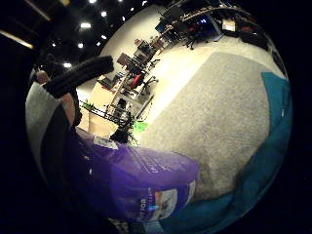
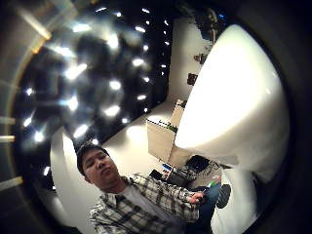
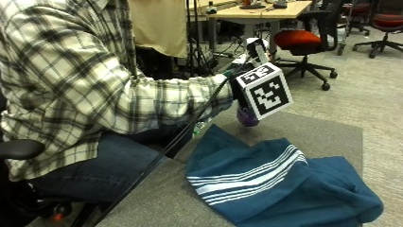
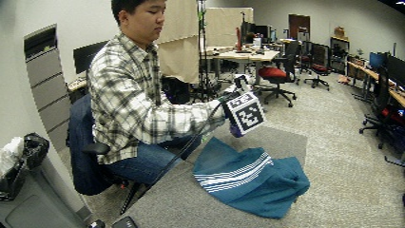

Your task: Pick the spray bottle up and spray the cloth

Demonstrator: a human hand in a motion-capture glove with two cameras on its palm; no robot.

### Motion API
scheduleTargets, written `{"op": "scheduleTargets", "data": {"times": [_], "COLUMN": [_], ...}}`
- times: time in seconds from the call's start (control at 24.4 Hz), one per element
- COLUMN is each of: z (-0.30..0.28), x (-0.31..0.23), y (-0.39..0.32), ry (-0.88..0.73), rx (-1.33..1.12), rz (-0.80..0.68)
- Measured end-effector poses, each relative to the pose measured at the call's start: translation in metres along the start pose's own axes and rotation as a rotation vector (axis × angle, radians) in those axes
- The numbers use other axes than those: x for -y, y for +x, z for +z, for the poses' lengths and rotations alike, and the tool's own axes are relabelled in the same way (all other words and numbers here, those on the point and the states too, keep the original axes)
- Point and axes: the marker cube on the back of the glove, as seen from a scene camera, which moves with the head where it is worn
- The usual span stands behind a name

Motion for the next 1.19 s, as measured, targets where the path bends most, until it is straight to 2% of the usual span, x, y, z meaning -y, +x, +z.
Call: {"op": "scheduleTargets", "data": {"times": [0.41, 1.19], "z": [0.032, 0.034], "x": [-0.005, -0.005], "y": [0.027, 0.029], "ry": [-0.023, -0.041], "rx": [-0.031, -0.039], "rz": [-0.013, 0.000]}}
